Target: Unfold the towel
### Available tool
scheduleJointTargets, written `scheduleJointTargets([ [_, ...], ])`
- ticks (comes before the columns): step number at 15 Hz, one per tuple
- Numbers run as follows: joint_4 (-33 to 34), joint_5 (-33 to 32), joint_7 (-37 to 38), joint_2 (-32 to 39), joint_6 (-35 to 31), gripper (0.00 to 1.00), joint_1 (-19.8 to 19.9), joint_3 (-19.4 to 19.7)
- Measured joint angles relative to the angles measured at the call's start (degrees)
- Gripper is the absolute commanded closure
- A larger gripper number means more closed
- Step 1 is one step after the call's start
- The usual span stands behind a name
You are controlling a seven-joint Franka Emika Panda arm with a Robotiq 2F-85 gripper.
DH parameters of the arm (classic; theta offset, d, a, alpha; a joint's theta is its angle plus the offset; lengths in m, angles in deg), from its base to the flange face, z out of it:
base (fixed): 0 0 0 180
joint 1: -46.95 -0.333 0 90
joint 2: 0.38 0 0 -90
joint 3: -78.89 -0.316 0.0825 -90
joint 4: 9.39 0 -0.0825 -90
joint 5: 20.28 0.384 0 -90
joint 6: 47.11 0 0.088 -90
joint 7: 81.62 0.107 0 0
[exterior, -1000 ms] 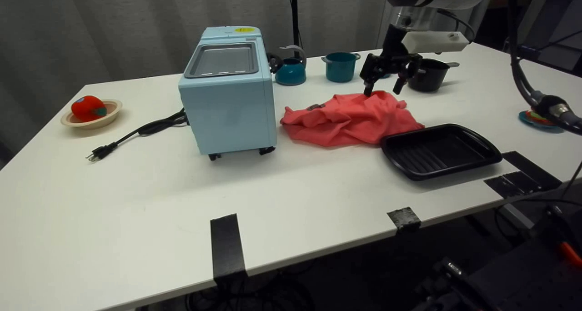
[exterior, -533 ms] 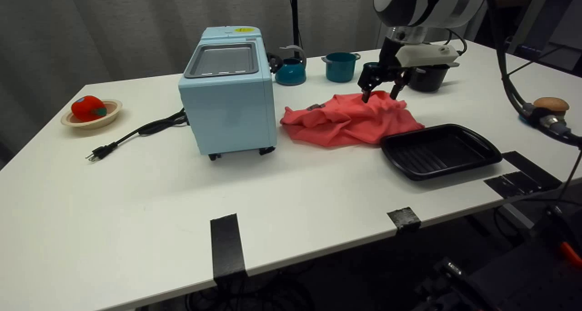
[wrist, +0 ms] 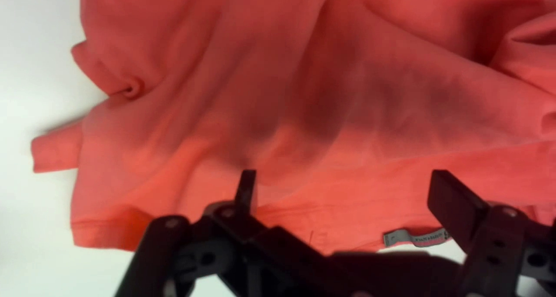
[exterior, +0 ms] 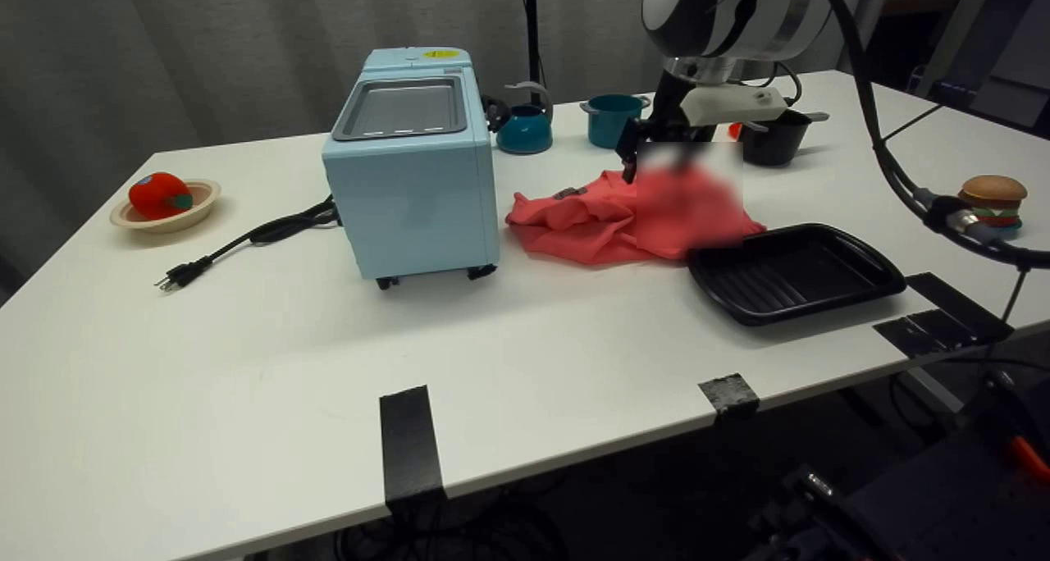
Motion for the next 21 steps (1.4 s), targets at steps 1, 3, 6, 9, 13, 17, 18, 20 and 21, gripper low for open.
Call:
scheduleJointTargets([
  [1,0.3,0.0,-0.1,0.3,0.0,0.05,0.0,-0.2],
  [3,0.7,0.0,-0.2,0.7,0.0,0.11,0.0,-0.4],
  [6,1.1,0.0,-0.2,1.1,0.0,0.40,0.0,-0.5],
  [9,1.2,0.0,-0.2,1.4,0.1,0.45,0.1,-0.5],
  [13,1.2,0.0,0.1,1.6,1.1,0.28,0.1,-0.5],
  [17,1.3,0.0,0.5,1.6,3.0,0.61,0.0,-0.3],
  [18,1.3,0.0,0.6,1.6,3.3,0.69,0.0,-0.2],
  [20,1.3,0.0,0.8,1.6,3.6,0.85,0.0,-0.1],
  [21,1.3,0.0,1.0,1.6,3.7,0.94,0.0,-0.1],
])
